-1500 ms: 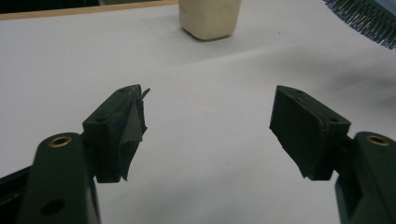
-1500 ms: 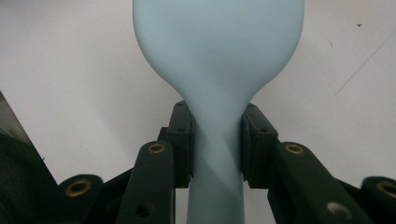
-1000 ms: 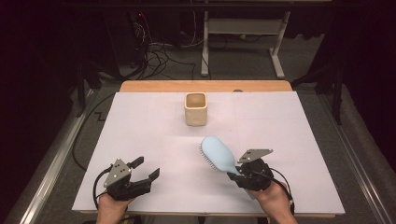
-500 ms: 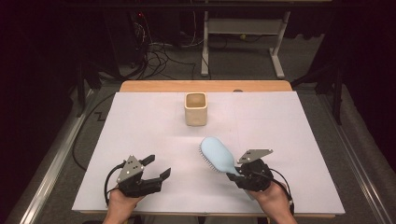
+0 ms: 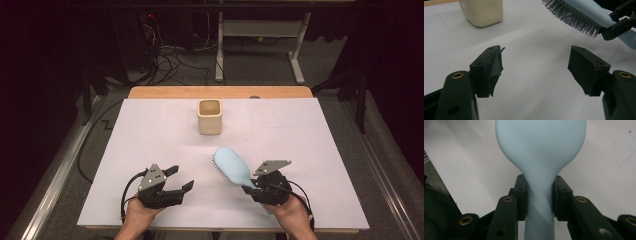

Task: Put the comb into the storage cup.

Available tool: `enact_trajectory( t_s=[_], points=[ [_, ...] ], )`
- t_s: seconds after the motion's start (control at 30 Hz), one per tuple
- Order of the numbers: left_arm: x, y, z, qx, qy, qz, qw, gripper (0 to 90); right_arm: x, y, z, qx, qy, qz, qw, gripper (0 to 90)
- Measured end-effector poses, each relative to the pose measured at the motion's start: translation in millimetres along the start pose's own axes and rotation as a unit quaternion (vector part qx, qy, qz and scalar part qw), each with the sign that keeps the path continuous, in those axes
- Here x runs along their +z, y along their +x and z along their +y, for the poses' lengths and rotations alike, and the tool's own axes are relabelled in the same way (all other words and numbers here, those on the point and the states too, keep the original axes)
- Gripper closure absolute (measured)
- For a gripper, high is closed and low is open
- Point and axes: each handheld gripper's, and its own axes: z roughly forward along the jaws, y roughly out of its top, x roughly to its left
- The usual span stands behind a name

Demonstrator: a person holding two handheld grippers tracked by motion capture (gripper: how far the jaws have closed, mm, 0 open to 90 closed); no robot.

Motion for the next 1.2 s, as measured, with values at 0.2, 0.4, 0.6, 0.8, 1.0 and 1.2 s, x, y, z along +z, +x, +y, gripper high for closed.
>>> enact_trajectory(
  t_s=[0.2,0.4,0.6,0.8,1.0,1.2],
  points=[
    [7.4,-2.0,3.7,-0.003,0.004,-0.013,0.9999,28.6,-1.5,-0.4,-0.1,0.0,-0.002,-0.002,1.0,70.0],
    [14.7,-6.2,8.7,0.001,0.005,-0.024,0.9997,28.5,-1.3,0.1,0.2,-0.001,-0.002,-0.003,1.0,70.0],
    [23.4,-13.2,15.6,0.013,0.003,-0.03,0.9995,27.7,-1.1,0.6,0.3,-0.001,-0.002,-0.002,1.0,70.0],
    [32.4,-20.2,20.3,0.021,0.011,-0.043,0.9988,26.6,-1.9,0.2,0.3,-0.003,-0.004,-0.002,1.0,70.0],
    [39.8,-27.1,25.4,0.022,0.013,-0.047,0.9986,26.0,-3.1,0.1,1.0,-0.004,-0.007,-0.003,1.0,70.0],
    [46.2,-30.9,28.6,0.023,0.024,-0.057,0.9978,24.1,-3.1,0.4,1.4,-0.007,-0.01,0.0,0.9999,70.0]
  ],
)
